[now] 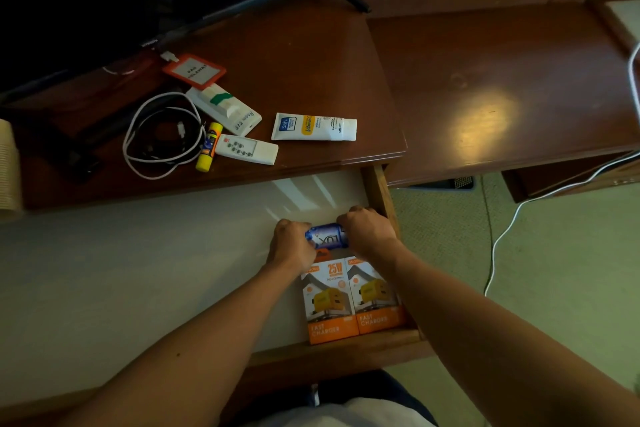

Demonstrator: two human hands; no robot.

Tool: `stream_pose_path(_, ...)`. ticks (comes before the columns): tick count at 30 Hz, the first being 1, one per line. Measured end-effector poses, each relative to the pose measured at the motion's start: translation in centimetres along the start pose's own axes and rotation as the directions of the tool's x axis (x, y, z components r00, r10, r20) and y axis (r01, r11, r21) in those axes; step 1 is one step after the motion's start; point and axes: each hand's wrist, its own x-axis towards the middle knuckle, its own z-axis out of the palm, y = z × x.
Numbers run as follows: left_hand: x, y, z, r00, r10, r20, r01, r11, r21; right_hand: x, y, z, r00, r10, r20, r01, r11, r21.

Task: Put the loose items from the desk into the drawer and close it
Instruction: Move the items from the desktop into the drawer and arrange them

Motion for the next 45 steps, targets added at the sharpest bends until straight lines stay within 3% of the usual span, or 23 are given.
stream_pose_path(12, -1.3, -0.3, -3.7, 0.998, -0.024, -0.054, 0.021, 0.998, -0.056, -1.1, -1.4, -1.7, 0.997, -0.017, -0.08, 0.021, 0.999, 0.051)
stream_pose_path(16, -2.4, -0.6, -6.8, 0.993, 0.023, -0.117, -0.033, 0.996, -0.086, -1.2, -3.6, -3.8, 0.981, -0.039, -0.191, 0.063, 0.991, 0.121)
stream_pose_path(21, -3.2, -0.9, -11.5, 0.96, 0.058, -0.275, -0.099, 0.986, -0.137, -0.5, -6.3, -6.5, 0.902, -0.093, -0.421, 0.204, 0.952, 0.227)
stream_pose_path(25, -2.3, -0.3, -14.6, 0.919, 0.053, -0.39, -0.113, 0.985, -0.133, 0.5, -6.9, -9.4, 0.797, -0.106, -0.594, 0.254, 0.952, 0.17)
stream_pose_path(29, 0.2, 2.0, -15.5, 0.939, -0.066, -0.338, 0.035, 0.995, -0.097, 1.9, -6.5, -12.2, 0.855, -0.037, -0.517, 0.115, 0.986, 0.119)
stream_pose_path(34, 1.9, 4.4, -14.7, 0.956, -0.175, -0.236, 0.206, 0.972, 0.111, 4.2, -5.0, -13.2, 0.941, 0.011, -0.339, 0.004, 0.999, 0.042)
stream_pose_path(39, 2.1, 5.7, -14.6, 0.954, -0.189, -0.232, 0.219, 0.97, 0.11, 3.9, -4.7, -13.6, 0.938, -0.021, -0.345, 0.008, 0.999, -0.039)
stream_pose_path(45, 2.0, 6.4, -14.9, 0.968, -0.156, -0.195, 0.203, 0.947, 0.249, 3.2, -4.7, -13.7, 0.939, 0.02, -0.344, -0.006, 0.999, 0.042)
